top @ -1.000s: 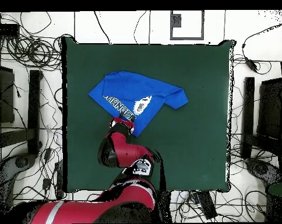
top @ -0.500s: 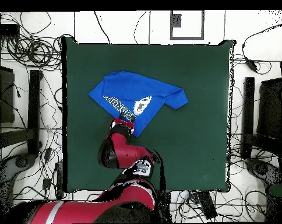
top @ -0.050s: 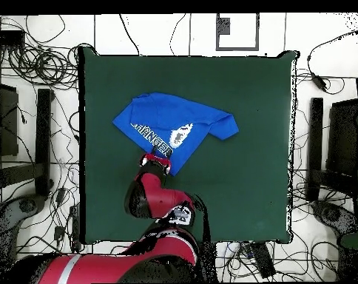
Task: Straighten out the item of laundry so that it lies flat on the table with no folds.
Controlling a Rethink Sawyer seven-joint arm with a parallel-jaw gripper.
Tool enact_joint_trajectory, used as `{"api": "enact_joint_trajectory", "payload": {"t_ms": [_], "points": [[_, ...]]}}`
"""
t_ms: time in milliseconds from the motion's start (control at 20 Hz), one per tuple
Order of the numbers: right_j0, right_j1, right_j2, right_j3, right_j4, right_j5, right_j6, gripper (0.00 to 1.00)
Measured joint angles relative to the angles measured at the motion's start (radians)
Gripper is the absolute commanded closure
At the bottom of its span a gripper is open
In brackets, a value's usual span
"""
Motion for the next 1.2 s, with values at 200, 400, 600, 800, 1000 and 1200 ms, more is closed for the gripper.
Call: {"api": "enact_joint_trajectory", "payload": {"t_ms": [200, 400, 600, 800, 1000, 1200], "points": [[0.0, 0.001, 0.0, 0.012, 0.0, -0.014, 0.0, 0.0], [0.0, 0.001, 0.0, 0.026, 0.0, -0.031, 0.0, 0.0], [0.0, 0.003, 0.0, 0.035, 0.0, -0.049, 0.0, 0.0], [0.0, 0.002, 0.0, 0.047, 0.0, -0.06, 0.0, 0.0], [0.0, 0.001, 0.0, 0.059, 0.0, -0.07, 0.0, 0.0], [0.0, 0.0, 0.0, 0.074, -0.004, -0.081, 0.0, 0.0]]}}
